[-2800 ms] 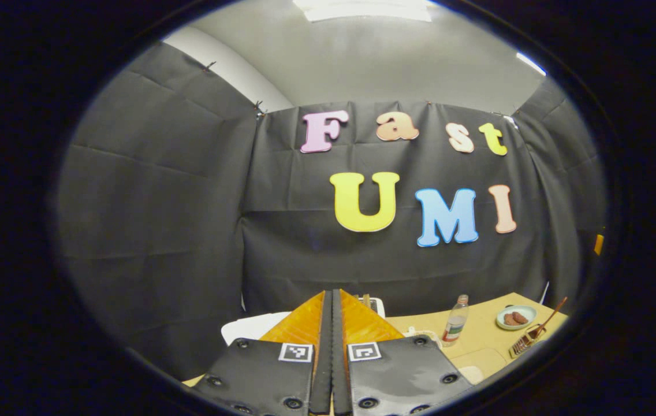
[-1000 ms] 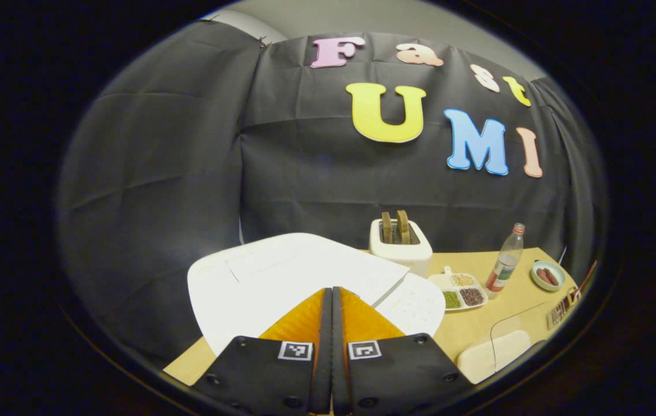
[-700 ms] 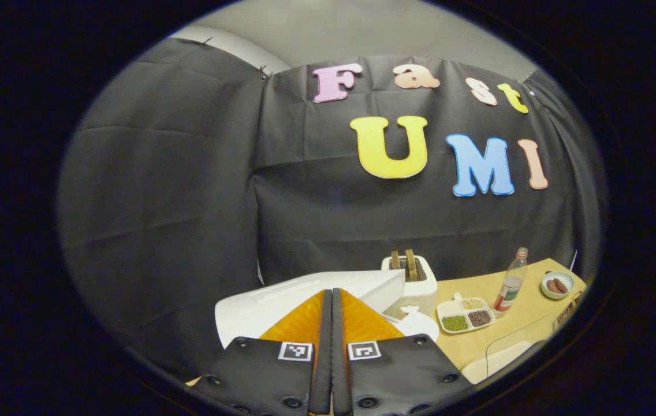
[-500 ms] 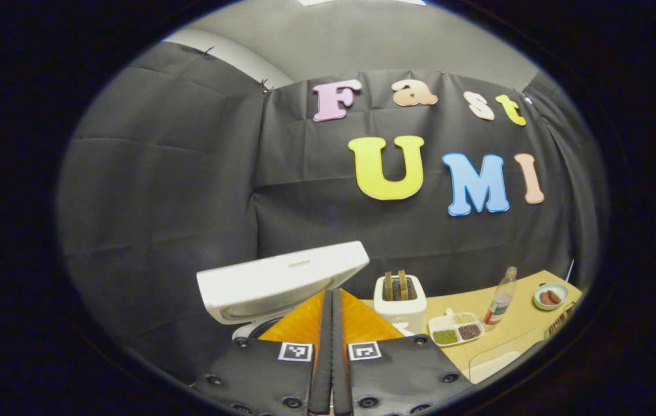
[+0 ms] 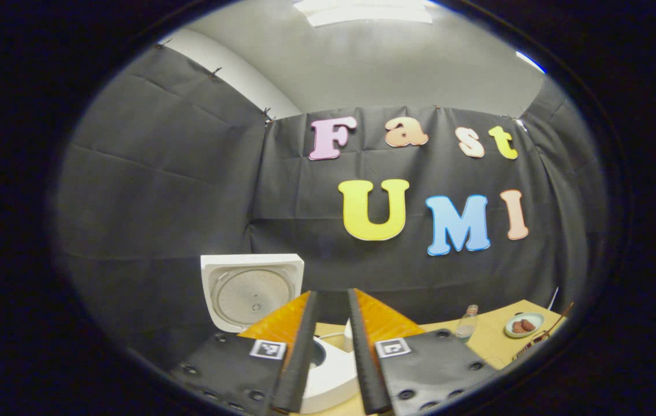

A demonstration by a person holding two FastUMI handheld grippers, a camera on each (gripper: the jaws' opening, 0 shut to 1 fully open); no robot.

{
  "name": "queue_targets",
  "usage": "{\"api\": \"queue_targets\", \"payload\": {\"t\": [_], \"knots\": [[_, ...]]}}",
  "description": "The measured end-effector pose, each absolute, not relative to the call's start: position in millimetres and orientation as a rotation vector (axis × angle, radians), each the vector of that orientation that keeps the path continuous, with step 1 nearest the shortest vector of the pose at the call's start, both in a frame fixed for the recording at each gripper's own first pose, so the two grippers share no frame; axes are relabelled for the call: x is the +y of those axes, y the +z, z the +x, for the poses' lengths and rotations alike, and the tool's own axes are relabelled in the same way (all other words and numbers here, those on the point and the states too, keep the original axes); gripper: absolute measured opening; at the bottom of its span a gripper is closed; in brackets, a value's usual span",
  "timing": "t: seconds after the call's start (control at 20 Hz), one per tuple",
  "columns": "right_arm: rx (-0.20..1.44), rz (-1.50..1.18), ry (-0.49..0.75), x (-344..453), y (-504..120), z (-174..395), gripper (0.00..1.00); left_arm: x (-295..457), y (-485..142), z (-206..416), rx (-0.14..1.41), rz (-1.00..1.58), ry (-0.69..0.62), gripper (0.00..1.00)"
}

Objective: Close the left gripper, press the button to open the rice cooker; take a wooden spoon from the chopstick holder with the right hand, scoop a spoonful of rice and pour it into the rice cooker, then put the wooden spoon back into the chopstick holder.

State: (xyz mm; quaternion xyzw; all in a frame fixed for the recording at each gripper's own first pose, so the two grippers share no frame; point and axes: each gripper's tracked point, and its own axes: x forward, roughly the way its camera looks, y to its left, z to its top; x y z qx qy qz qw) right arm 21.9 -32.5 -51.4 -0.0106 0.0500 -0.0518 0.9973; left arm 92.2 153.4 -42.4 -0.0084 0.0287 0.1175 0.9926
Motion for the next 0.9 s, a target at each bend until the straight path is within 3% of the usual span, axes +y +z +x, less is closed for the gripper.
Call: {"api": "queue_targets", "payload": {"t": [0.1, 0.25, 0.3, 0.35, 0.9], "knots": [[0.096, -0.024, -0.102, -39, -54, 30, 0.95, 140, -33, 81, 0.033, -0.015, 0.233, 0.83], [0.094, -0.034, -0.113, -53, -62, 45, 0.95, 124, -23, 63, 0.014, 0.002, 0.215, 0.95], [0.100, -0.033, -0.118, -57, -66, 50, 0.95, 119, -18, 58, 0.008, 0.003, 0.209, 0.92], [0.104, -0.030, -0.123, -63, -70, 55, 0.95, 115, -16, 51, 0.004, 0.004, 0.204, 0.95], [0.200, 0.007, -0.154, -103, -134, 99, 0.95, 73, 18, 1, -0.037, 0.039, 0.191, 0.92]]}}
